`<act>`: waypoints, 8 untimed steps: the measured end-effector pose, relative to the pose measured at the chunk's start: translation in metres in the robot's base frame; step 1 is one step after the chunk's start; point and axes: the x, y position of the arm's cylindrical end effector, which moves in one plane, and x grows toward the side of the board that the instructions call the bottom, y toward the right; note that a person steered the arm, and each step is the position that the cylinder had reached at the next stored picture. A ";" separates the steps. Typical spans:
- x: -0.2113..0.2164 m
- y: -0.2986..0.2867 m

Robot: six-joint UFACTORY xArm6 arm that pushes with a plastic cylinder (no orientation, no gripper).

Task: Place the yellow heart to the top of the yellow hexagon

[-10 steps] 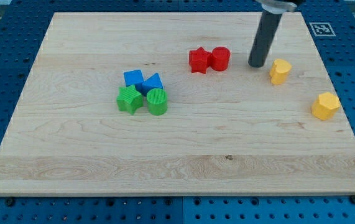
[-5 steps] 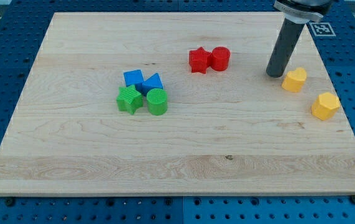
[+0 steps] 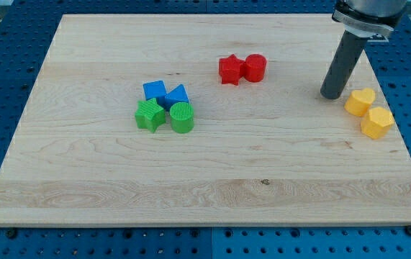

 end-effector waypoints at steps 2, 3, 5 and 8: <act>0.003 0.026; 0.003 0.026; 0.003 0.026; 0.004 -0.027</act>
